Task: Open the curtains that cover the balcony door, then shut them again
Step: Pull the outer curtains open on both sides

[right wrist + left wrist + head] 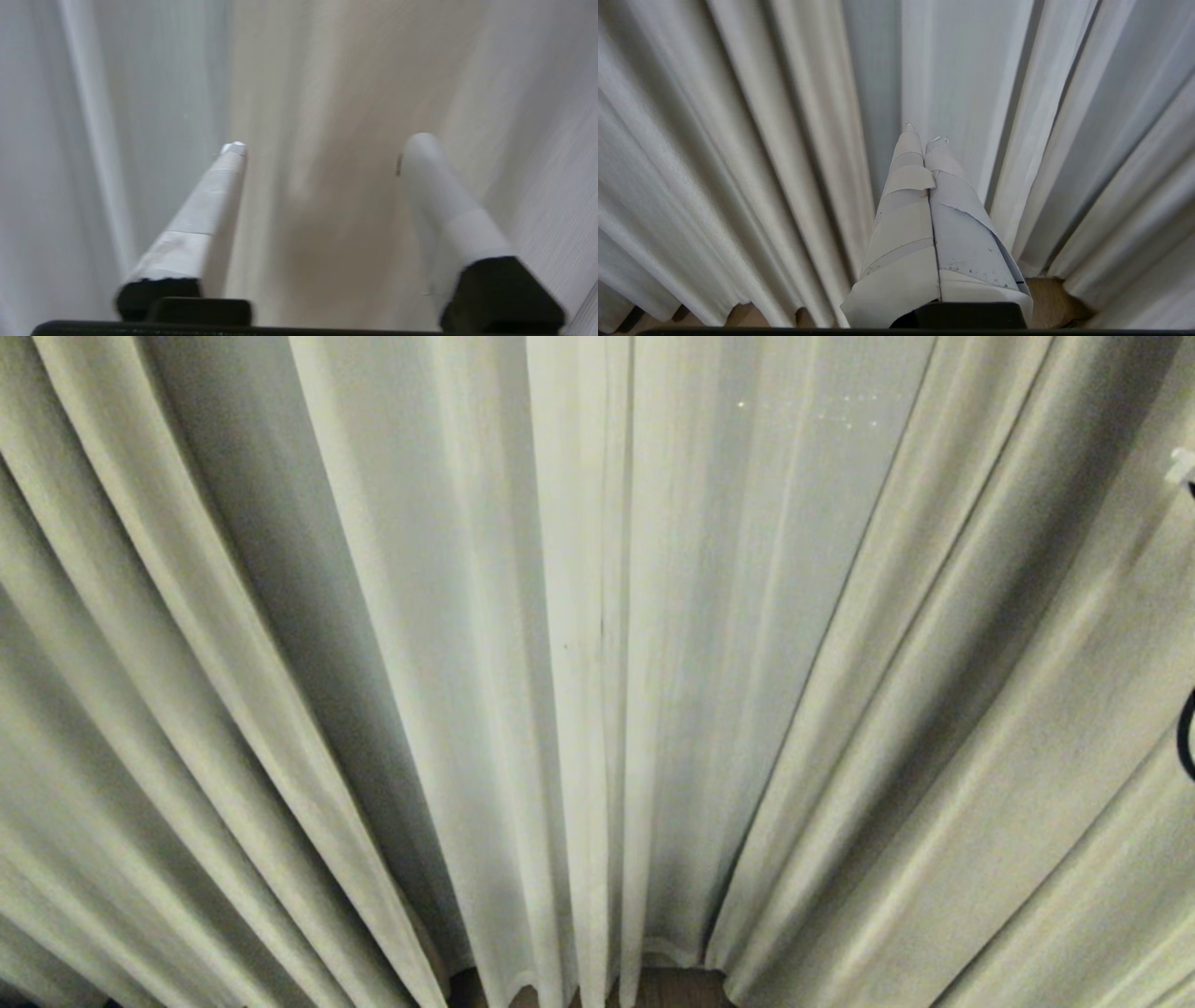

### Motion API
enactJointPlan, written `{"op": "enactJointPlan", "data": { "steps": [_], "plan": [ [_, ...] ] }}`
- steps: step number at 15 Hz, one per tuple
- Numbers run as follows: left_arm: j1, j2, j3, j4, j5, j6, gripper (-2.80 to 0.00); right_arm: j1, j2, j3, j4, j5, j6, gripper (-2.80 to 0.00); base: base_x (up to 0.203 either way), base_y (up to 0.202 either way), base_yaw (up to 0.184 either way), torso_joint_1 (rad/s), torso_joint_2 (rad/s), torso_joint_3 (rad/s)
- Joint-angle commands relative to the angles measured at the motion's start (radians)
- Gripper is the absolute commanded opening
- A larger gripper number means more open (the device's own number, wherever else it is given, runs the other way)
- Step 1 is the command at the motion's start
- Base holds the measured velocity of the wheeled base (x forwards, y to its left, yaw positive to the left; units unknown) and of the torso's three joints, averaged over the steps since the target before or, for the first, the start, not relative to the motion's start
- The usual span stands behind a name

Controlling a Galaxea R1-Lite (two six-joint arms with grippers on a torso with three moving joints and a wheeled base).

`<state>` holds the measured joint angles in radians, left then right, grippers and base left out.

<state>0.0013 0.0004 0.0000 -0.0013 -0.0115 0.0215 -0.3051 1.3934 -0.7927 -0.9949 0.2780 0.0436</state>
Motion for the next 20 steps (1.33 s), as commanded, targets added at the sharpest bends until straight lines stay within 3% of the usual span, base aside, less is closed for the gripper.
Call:
{"op": "enactJointPlan", "data": {
  "steps": [1,5,8,12,13,16,20],
  "plan": [
    [0.0,0.0,0.0,0.0,0.0,0.0,-2.8,-0.014,-0.138,0.148,-0.006,0.001,0.0,0.0,0.0,0.0,0.0,0.0,0.0,0.0],
    [0.0,0.0,0.0,0.0,0.0,0.0,-2.8,-0.035,-0.449,0.486,0.004,-0.019,0.002,0.0,0.0,0.0,0.0,0.0,0.0,0.0],
    [0.0,0.0,0.0,0.0,0.001,0.0,-2.8,-0.04,-0.621,0.638,0.09,-0.026,0.0,0.0,0.0,0.0,0.0,0.0,0.0,0.0],
    [0.0,0.0,0.0,0.001,-0.001,0.0,-2.8,-0.039,-0.659,0.687,0.105,-0.026,-0.001,0.0,0.0,0.0,0.0,0.0,0.0,0.0],
    [0.0,0.0,0.0,0.0,-0.001,0.0,-2.8,-0.039,-0.664,0.702,0.105,-0.026,-0.012,-2.8,0.0,0.0,0.0,0.0,0.0,0.0],
    [0.0,0.0,0.0,0.0,0.0,0.0,-2.8,-0.018,-0.679,0.723,0.115,-0.025,-0.019,-2.8,0.0,0.0,0.0,0.0,0.0,0.0],
    [0.0,0.0,0.0,0.0,-0.001,0.0,-2.8,0.088,-0.755,0.791,0.17,-0.03,-0.023,-2.8,0.0,0.0,0.0,0.0,0.0,0.0]
  ]
}}
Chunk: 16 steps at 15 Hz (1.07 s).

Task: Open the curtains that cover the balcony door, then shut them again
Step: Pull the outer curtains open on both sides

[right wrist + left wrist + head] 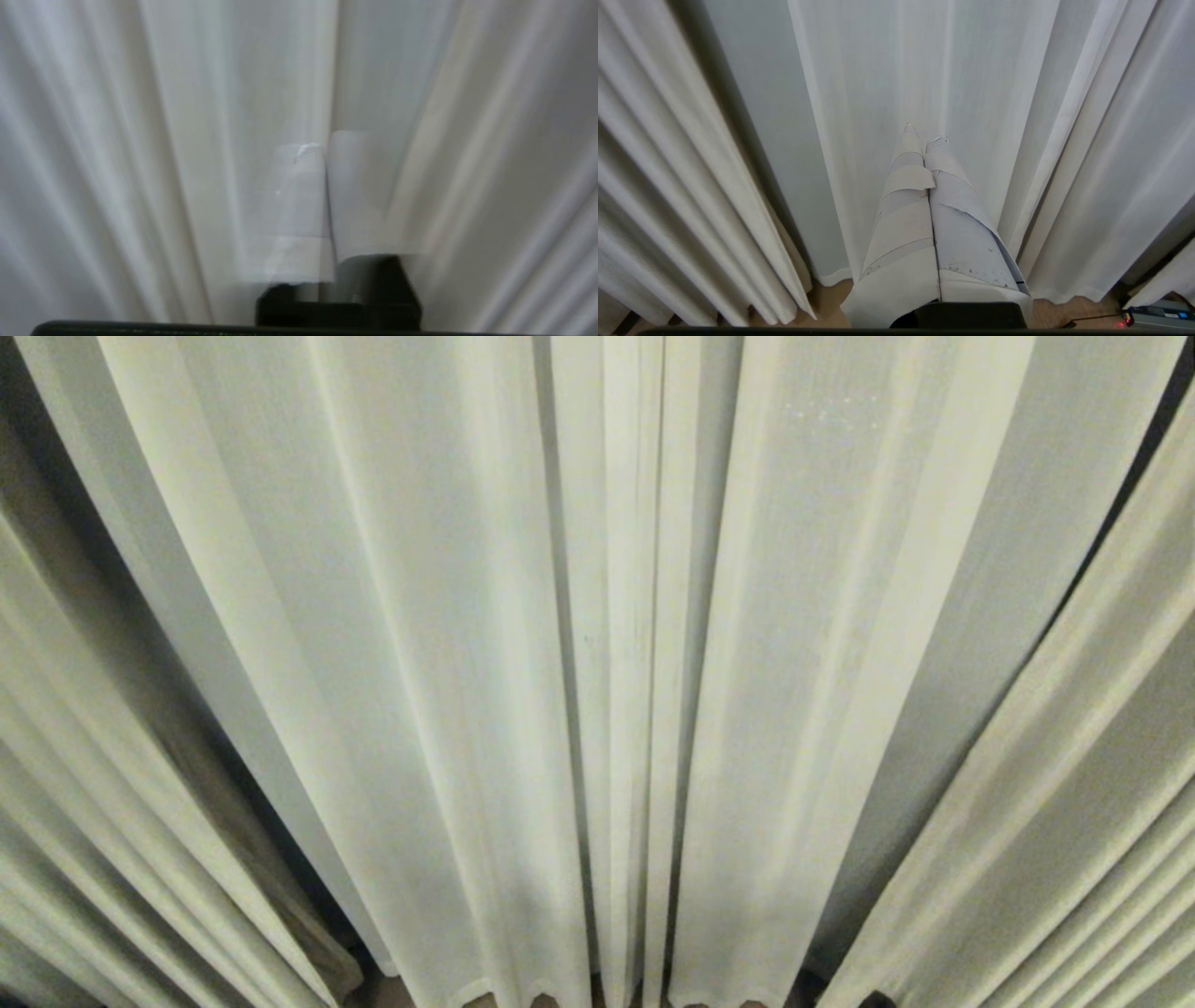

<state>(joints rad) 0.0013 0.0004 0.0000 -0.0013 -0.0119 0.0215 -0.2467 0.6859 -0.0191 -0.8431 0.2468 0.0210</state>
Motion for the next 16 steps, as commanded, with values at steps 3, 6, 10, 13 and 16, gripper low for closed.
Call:
{"op": "enactJointPlan", "data": {
  "steps": [3,6,10,13,16],
  "plan": [
    [0.0,0.0,0.0,0.0,0.0,0.0,-2.8,0.059,-0.211,0.019,0.257,0.0,-0.005,-2.8,0.0,0.0,0.0,0.0,0.0,0.0],
    [0.0,0.0,0.0,0.0,0.0,0.0,-2.8,0.12,-0.387,0.019,0.535,-0.038,-0.06,-2.8,0.0,0.0,0.0,0.0,0.0,0.0],
    [0.0,0.0,0.0,0.0,0.001,0.0,-2.8,0.247,-0.409,0.019,0.648,-0.154,-0.103,-2.8,0.0,0.0,0.0,0.0,0.0,0.0],
    [0.0,0.0,0.0,0.0,0.001,0.0,-2.8,0.27,-0.503,0.019,0.757,-0.271,-0.097,-2.8,0.0,0.0,0.0,0.0,0.0,0.0],
    [0.0,0.0,0.0,0.0,0.001,-0.002,-2.8,0.258,-0.671,0.019,0.778,-0.272,-0.092,-2.8,0.0,0.0,0.0,0.0,0.0,0.0]
  ]
}}
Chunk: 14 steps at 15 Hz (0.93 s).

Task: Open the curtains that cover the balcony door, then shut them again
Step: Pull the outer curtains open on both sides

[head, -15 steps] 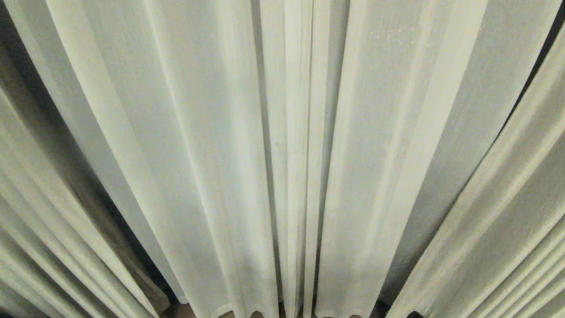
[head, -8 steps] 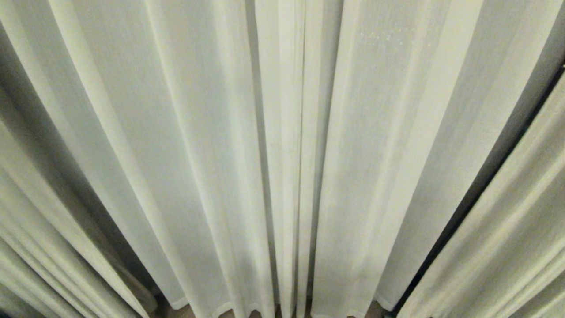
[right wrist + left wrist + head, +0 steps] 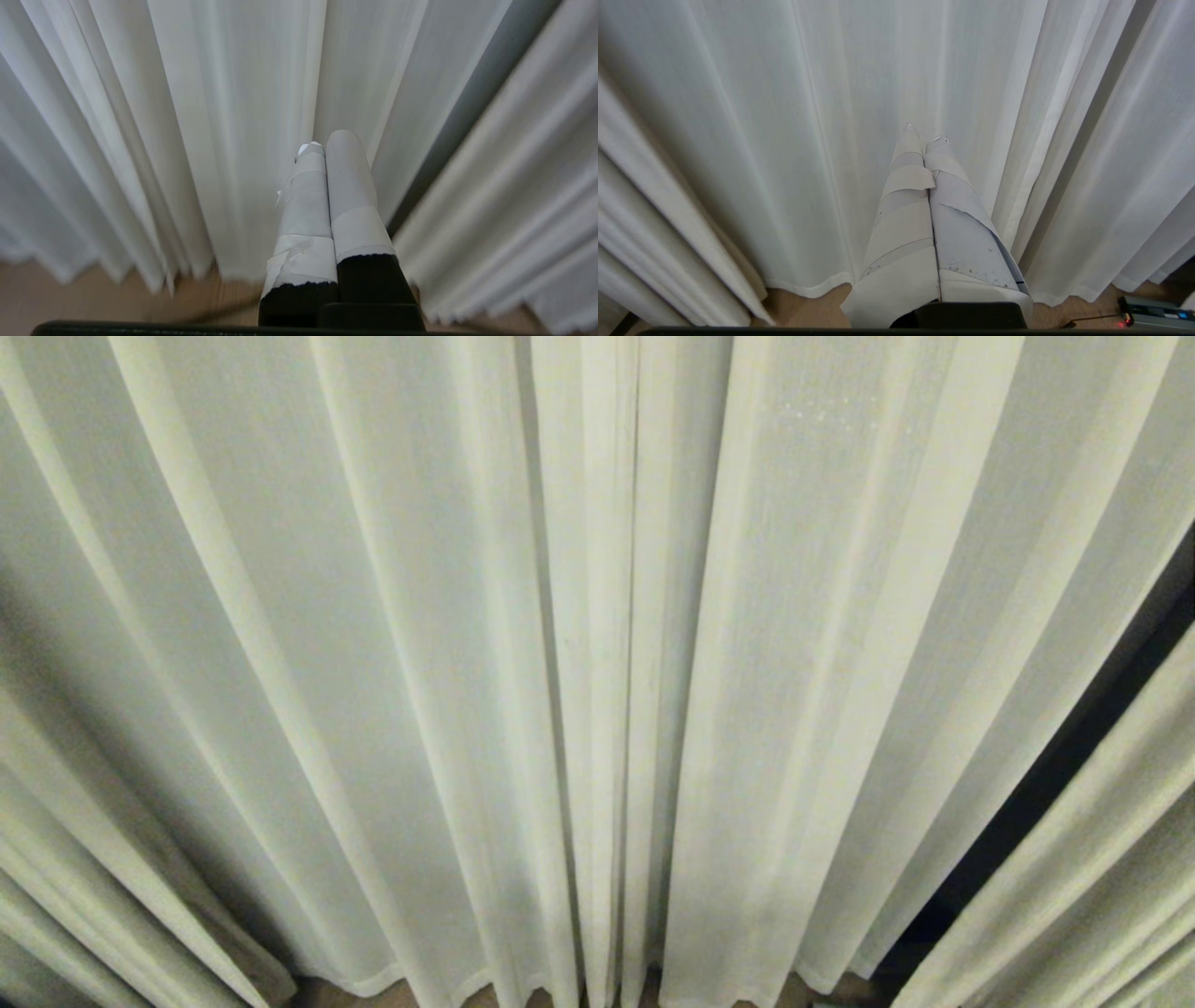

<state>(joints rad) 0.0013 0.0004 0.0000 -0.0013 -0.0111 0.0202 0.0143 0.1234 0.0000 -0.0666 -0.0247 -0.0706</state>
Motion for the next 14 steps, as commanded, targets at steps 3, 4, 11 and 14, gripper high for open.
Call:
{"op": "enactJointPlan", "data": {
  "steps": [3,4,11,14],
  "plan": [
    [0.0,0.0,0.0,0.0,0.0,0.001,-2.8,-0.007,-0.123,0.0,0.007,0.0,0.008,-2.8,0.0,0.0,0.0,0.0,0.0,0.0],
    [0.0,0.0,0.0,0.0,-0.001,0.0,-2.8,-0.01,-0.123,0.0,0.007,0.0,0.009,-2.8,0.0,0.0,0.0,0.0,0.0,0.0],
    [0.0,0.0,-0.001,0.0,0.0,0.001,-2.8,-0.011,-0.123,0.0,0.004,-0.005,0.111,-2.8,0.0,0.0,0.0,0.0,0.0,0.0],
    [0.0,0.0,0.0,0.0,0.0,0.0,-2.8,-0.011,-0.123,0.0,0.002,-0.011,0.14,-2.8,0.0,0.0,0.0,0.0,0.0,0.0]
  ]
}}
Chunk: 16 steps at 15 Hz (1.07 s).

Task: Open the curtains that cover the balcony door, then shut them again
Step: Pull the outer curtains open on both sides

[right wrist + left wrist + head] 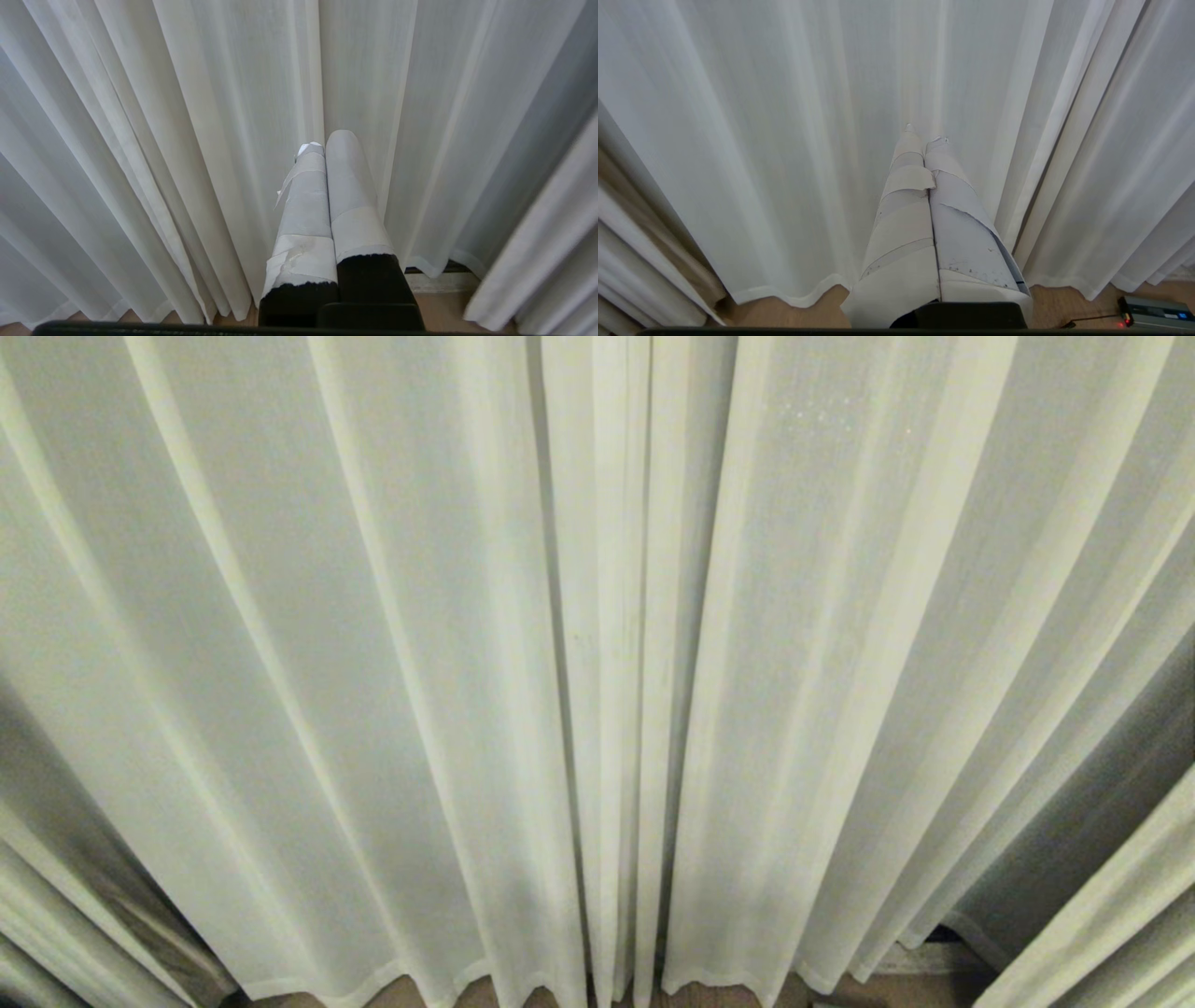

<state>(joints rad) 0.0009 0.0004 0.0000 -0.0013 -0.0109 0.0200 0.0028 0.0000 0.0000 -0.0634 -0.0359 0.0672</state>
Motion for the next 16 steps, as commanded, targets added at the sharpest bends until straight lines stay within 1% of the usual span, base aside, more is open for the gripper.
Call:
{"op": "enactJointPlan", "data": {
  "steps": [1,9,16],
  "plan": [
    [0.001,0.0,0.0,0.0,0.0,-0.002,-2.8,0.0,0.0,0.0,-0.001,0.001,0.002,-2.8,0.0,0.0,0.0,0.0,0.0,0.0],
    [0.001,0.0,0.0,0.0,-0.001,0.003,-2.8,0.002,0.0,0.0,-0.001,0.001,0.002,-2.8,0.0,0.0,0.0,0.0,0.0,0.0],
    [0.001,0.0,0.0,0.0,-0.001,0.003,-2.8,0.002,0.0,0.0,-0.001,0.001,0.002,-2.8,0.168,0.0,0.0,0.007,0.0,0.001]
  ]
}}
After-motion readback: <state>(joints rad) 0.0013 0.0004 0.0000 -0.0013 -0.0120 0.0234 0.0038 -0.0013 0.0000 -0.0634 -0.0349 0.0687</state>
